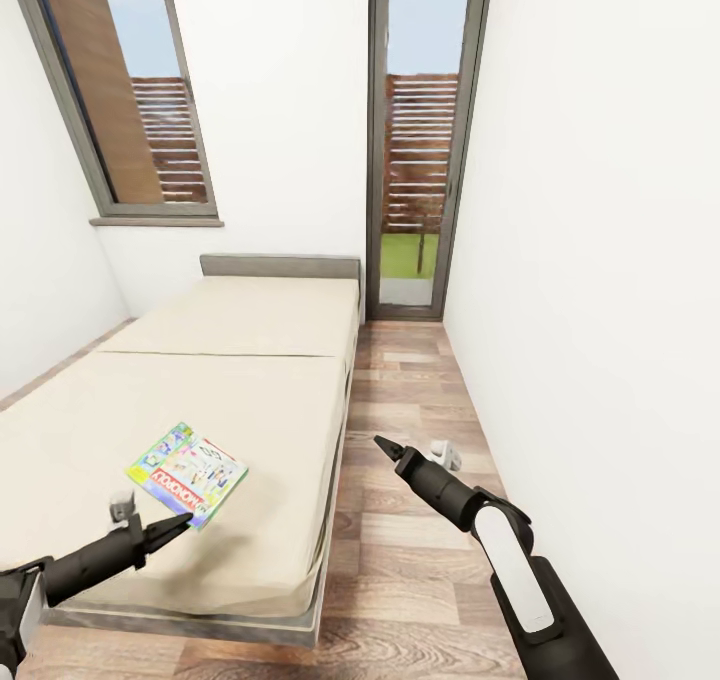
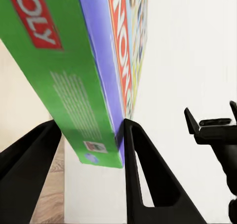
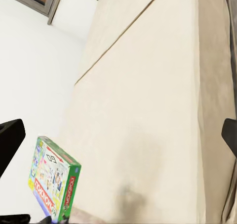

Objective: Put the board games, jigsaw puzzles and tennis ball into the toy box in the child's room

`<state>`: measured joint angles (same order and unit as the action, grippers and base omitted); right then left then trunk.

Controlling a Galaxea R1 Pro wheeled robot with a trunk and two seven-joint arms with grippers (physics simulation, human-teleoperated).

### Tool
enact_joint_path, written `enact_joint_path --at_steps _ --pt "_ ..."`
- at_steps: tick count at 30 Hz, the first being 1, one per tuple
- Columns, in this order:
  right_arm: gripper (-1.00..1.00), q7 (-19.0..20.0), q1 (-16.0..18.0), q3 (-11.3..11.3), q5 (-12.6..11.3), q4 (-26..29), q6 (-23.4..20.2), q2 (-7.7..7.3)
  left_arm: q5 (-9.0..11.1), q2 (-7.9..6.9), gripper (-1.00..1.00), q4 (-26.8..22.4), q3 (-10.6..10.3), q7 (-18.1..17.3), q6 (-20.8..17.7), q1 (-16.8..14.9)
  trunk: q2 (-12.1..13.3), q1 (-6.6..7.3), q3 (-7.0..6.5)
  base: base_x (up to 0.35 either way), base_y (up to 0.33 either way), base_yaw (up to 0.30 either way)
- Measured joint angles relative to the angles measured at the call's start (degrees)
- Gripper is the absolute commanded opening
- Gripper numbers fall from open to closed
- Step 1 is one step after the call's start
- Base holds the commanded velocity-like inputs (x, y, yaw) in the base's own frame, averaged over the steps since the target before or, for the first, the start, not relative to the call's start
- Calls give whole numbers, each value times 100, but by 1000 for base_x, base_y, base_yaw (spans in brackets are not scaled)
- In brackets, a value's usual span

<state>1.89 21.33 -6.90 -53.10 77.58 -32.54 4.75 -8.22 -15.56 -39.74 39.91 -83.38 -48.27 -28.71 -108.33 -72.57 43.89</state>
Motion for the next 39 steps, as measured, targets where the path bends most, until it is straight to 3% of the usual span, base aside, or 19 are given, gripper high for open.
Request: enact_joint_path --at_steps 4,10,13,19,23,29,33,39 --pt "100 0 0 0 3 -1 0 -9 -31 -260 -100 -250 -131 -576 -155 0 39 21 -17 0 0 0" --pt "100 0 0 -3 21 -6 4 -34 -34 -775 -100 -348 -444 -614 -500 1 279 153 -125 0 0 0" --pt "100 4 0 -3 234 9 0 -46 -32 -985 -100 -359 -731 -613 -611 2 400 219 -178 0 0 0" --pt "100 -11 0 8 474 48 1 11 -14 -1123 -100 -456 -1024 -613 -644 1 641 351 -286 0 0 0" --pt "100 -6 0 17 497 69 1 25 -13 -1189 -100 -502 -1067 -613 -649 1 801 439 -358 0 0 0" --pt "100 -4 0 5 506 80 -15 31 -4 -1555 -100 -528 -1084 -613 -627 1 1042 570 -466 0 0 0" --pt "100 2 0 -2 513 84 -9 32 1 -1707 -100 -530 -1086 -613 -625 1 1202 658 -538 0 0 0" --pt "100 -1 2 -3 511 154 -2 31 5 -1804 -100 -531 -1087 -613 -624 2 1443 790 -645 0 0 0"
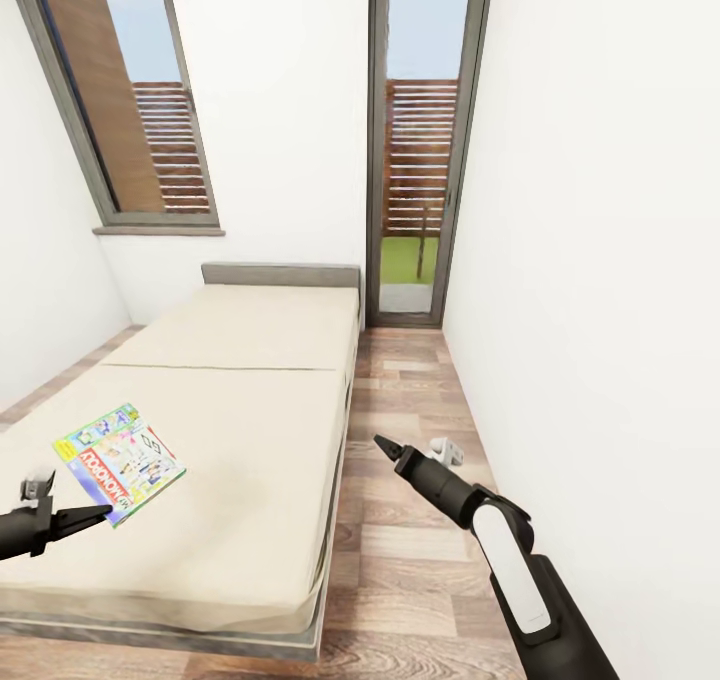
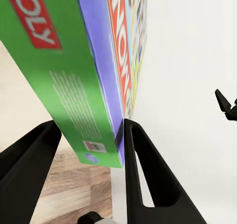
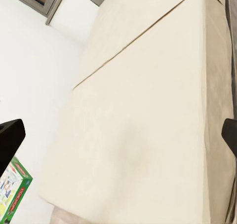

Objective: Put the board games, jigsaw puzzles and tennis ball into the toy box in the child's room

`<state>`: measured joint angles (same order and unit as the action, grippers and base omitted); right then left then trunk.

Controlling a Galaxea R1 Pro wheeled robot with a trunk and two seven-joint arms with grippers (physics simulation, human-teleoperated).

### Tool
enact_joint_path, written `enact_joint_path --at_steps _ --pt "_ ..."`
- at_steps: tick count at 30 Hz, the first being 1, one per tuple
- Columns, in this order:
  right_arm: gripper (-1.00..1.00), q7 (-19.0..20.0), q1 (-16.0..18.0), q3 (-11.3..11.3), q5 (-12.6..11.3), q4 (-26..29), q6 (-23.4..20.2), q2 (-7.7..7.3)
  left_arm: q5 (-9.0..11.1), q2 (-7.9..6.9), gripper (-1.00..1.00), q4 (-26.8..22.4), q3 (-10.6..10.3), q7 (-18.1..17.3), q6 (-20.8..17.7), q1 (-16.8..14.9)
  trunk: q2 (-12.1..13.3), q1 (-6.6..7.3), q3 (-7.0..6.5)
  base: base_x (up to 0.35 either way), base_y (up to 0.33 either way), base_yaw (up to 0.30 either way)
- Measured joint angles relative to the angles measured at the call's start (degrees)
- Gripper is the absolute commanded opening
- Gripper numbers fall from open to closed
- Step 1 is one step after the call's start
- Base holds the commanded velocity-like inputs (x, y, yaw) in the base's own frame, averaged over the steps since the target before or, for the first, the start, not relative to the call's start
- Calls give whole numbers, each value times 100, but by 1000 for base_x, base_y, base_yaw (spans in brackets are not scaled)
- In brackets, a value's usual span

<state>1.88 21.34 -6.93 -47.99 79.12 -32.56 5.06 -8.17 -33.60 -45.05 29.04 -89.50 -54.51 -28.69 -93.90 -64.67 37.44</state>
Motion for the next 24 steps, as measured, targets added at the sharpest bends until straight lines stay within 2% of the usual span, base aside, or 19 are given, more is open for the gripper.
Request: enact_joint_path --at_steps 5,10,13,24 --pt "100 0 -1 -54 -5 68 -16 1 0 -7 -100 0 0 0 0 0 201 110 -90 -2 0 10" --pt "100 -42 4 -603 2 222 4 -6 0 -9 -100 -1 7 0 0 2 401 217 -185 -157 0 198" --pt "100 -57 5 -751 6 253 8 -2 -4 -9 -100 -1 8 0 0 2 522 284 -240 -122 0 267" --pt "100 -60 5 -829 10 276 4 2 -6 -9 -100 -1 21 0 -1 2 963 525 -439 -70 11 284"
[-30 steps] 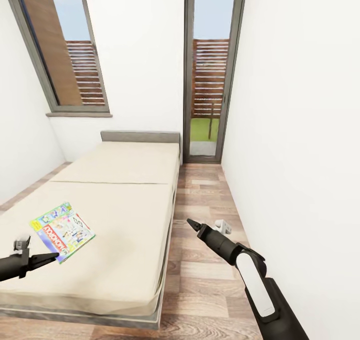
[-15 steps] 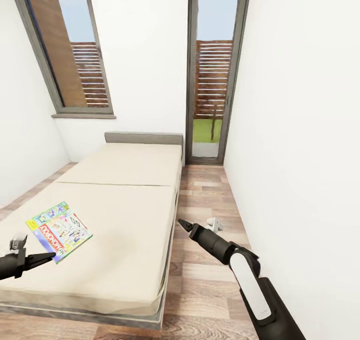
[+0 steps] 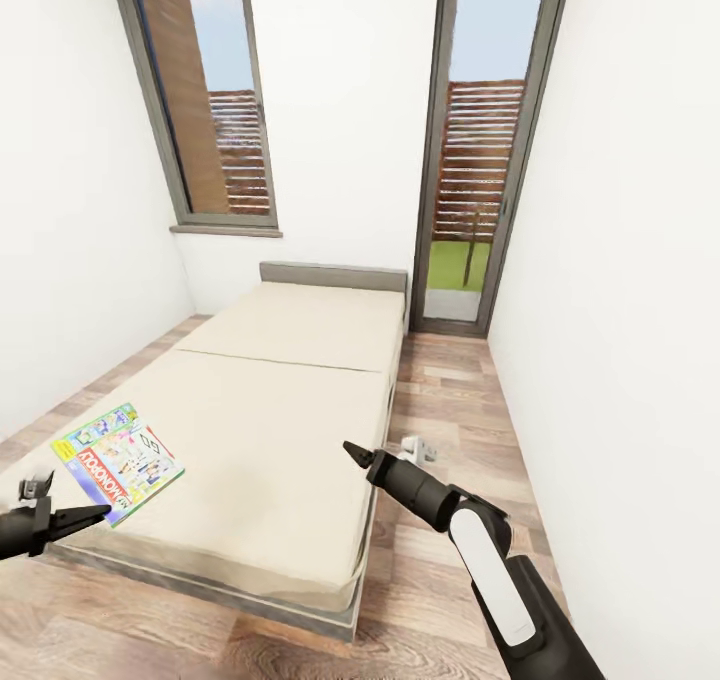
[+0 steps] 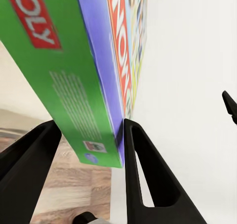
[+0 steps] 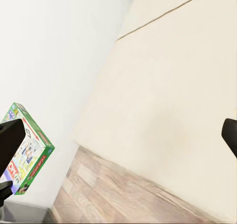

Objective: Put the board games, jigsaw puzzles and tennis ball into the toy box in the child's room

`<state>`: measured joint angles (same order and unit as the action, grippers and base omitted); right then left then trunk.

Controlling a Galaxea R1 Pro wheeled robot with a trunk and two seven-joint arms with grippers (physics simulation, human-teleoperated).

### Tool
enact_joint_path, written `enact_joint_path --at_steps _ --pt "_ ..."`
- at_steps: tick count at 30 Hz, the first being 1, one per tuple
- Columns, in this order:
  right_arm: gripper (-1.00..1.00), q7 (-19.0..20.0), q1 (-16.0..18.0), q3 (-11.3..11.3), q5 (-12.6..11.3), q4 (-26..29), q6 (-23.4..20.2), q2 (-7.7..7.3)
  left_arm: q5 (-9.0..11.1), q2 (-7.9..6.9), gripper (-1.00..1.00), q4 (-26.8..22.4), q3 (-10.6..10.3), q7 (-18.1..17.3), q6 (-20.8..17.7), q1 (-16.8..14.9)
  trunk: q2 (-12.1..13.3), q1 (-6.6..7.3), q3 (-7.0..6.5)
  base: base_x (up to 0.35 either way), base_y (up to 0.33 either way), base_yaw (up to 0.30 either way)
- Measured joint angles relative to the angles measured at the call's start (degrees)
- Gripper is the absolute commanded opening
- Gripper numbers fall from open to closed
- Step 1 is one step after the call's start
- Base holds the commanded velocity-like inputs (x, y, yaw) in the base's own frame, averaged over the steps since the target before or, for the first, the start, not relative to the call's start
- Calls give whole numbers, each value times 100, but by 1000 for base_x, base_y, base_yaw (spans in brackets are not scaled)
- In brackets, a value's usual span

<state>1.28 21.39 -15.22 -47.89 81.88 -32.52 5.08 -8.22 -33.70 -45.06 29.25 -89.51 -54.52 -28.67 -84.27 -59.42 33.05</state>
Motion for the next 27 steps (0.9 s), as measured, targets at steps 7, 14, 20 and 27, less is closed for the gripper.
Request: enact_joint_path --at_steps 7,14,20,27 --pt "100 0 -1 -5 6 0 0 0 2 0 -100 13 40 0 -21 1 242 134 -108 -104 31 286" --pt "100 1 3 -13 6 0 0 0 11 -6 -100 18 93 -1 -35 9 242 134 -108 -9 3 286" --pt "100 2 2 -48 5 -3 1 -1 5 -33 -100 17 166 0 -37 9 242 134 -108 -1 151 286" --pt "100 0 3 -152 5 0 1 -1 4 -80 -100 16 178 0 -37 9 242 134 -108 0 271 286"
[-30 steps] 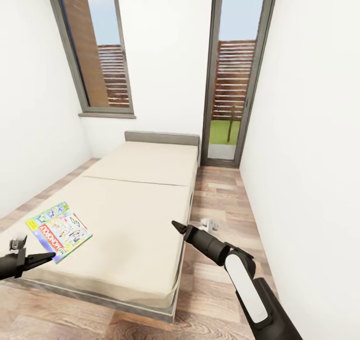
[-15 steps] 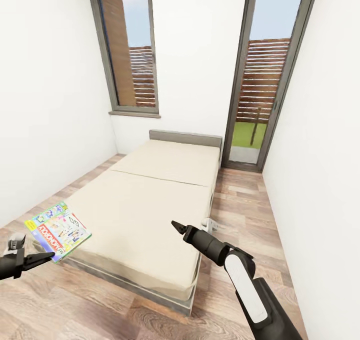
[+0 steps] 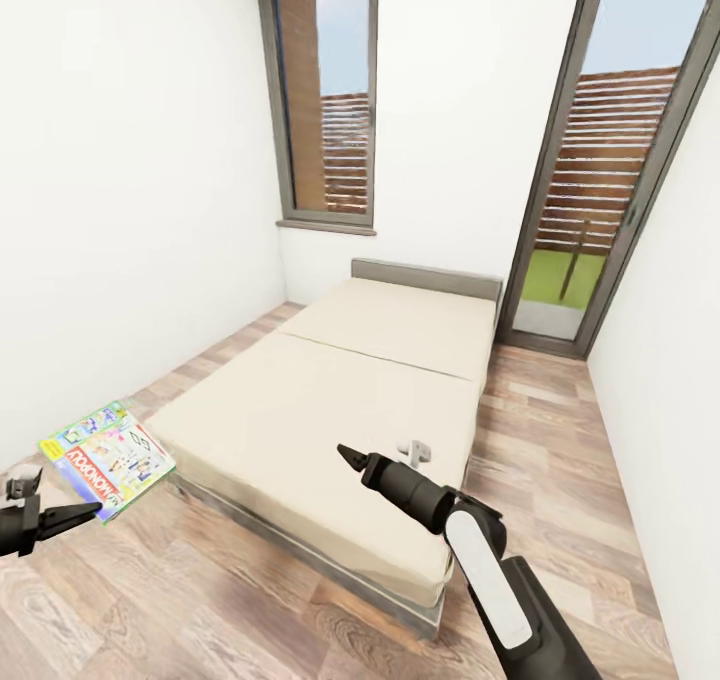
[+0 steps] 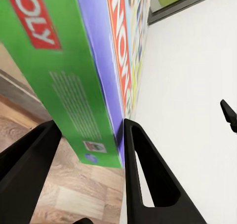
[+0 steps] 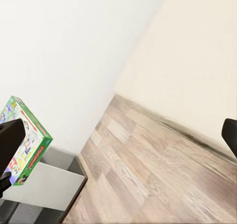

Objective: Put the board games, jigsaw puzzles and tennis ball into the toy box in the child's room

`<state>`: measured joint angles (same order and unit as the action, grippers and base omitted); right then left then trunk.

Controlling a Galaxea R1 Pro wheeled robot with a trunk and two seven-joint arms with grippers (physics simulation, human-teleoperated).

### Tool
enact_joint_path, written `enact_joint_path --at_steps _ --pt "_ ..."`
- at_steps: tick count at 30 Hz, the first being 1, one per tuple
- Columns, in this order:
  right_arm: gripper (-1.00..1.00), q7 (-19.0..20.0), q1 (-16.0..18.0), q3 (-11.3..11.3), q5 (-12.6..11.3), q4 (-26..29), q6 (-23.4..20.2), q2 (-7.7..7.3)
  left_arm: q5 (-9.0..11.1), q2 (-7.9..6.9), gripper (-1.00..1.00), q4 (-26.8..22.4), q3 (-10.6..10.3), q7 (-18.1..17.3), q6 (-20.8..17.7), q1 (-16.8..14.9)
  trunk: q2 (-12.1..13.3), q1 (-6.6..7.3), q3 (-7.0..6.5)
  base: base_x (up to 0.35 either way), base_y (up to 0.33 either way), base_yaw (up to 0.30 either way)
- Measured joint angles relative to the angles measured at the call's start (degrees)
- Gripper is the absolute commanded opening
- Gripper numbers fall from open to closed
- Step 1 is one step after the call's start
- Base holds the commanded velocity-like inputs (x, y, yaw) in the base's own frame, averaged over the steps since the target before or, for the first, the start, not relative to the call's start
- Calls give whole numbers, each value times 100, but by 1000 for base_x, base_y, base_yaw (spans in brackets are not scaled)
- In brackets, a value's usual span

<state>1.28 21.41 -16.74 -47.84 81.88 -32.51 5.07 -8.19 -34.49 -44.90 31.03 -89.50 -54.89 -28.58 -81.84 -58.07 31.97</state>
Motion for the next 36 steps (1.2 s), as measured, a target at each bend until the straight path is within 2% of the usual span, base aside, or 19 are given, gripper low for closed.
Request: enact_joint_path --at_steps 9,21,24,27,29,36 --pt "100 0 0 -20 1 0 -2 1 3 -10 -100 10 72 -1 -7 1 0 0 0 0 166 286" --pt "100 -1 1 -28 36 -13 -2 1 -11 -1 -100 11 93 -1 -8 1 480 263 -215 0 6 286" --pt "100 1 1 -26 273 -16 4 1 -12 4 -100 11 86 -1 -8 1 600 329 -269 0 0 286" --pt "100 7 1 -16 810 -13 13 1 -13 8 -100 11 83 -1 -8 1 721 395 -323 0 0 286" --pt "100 11 1 -12 1021 -6 13 1 -13 9 -100 11 82 -1 -8 1 801 439 -359 0 0 286" --pt "100 27 1 -8 1177 11 11 -68 -9 10 -100 10 80 -1 -7 0 1082 593 -485 0 0 232"
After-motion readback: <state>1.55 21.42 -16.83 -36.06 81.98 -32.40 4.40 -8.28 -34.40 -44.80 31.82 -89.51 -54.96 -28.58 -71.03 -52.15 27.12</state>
